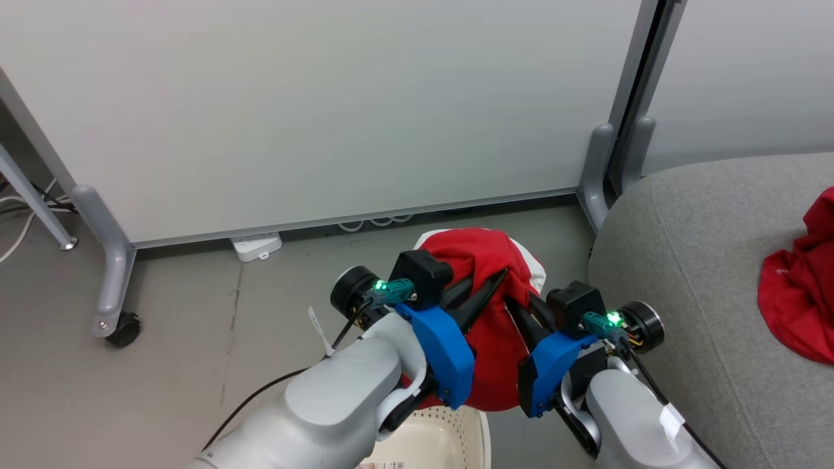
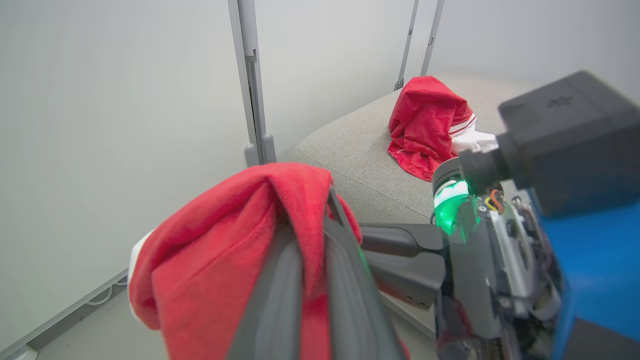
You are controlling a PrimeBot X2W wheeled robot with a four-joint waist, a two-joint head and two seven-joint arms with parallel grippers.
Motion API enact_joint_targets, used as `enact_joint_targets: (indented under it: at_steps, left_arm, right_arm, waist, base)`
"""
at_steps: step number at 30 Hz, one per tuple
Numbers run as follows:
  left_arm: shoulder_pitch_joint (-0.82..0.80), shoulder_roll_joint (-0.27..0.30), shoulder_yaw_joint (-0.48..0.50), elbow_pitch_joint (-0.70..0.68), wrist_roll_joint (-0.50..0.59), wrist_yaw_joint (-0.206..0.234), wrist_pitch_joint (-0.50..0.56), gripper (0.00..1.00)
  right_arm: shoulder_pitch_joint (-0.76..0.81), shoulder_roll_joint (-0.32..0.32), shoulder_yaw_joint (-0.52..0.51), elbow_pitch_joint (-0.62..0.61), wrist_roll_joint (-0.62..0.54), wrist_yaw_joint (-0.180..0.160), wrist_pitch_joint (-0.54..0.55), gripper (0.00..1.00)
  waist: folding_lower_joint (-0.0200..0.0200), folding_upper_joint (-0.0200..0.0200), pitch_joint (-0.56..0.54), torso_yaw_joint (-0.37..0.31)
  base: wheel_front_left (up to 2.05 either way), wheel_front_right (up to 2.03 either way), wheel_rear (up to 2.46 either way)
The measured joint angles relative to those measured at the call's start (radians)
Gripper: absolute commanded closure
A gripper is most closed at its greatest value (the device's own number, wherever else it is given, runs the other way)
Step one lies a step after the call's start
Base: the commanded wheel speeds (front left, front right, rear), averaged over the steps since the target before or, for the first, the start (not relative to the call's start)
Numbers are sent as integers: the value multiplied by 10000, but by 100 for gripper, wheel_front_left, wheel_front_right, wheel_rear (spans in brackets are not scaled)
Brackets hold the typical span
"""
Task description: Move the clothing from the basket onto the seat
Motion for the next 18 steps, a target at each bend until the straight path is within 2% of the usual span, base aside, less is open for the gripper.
enact_joint_targets:
  at_steps: [1,2,3,4,10,14,18]
  left_arm:
    - [0,-2,-2,2,0,0,-2,80]
    - [-1,-2,-8,4,0,0,-4,63]
    - [-1,-2,-12,6,8,8,-17,28]
    - [-1,-2,-13,6,29,19,-27,0]
    - [85,0,224,-52,265,186,-44,0]
    - [581,109,1011,-625,976,295,-77,0]
    - [1434,522,1906,-1421,1931,401,-82,0]
  right_arm:
    - [-2,0,0,6,8,0,-2,100]
    - [-4,0,-2,12,10,0,-13,100]
    - [-6,0,-4,17,19,0,-19,100]
    - [-10,0,-8,21,21,0,-42,100]
    - [-51,0,-115,58,35,0,-84,100]
    - [-72,0,-337,81,6,0,-130,100]
    - [-79,0,-606,71,-82,0,-173,100]
  waist:
    - [0,0,1,-1]
    - [0,0,0,-3]
    - [0,0,1,-5]
    - [0,0,3,-9]
    - [0,0,24,-18]
    - [0,0,58,40]
    - [0,0,98,139]
  base:
    - [0,0,0]
    - [0,0,0]
    - [0,0,0]
    - [0,0,0]
    - [0,0,0]
    - [0,0,0]
    - [0,0,0]
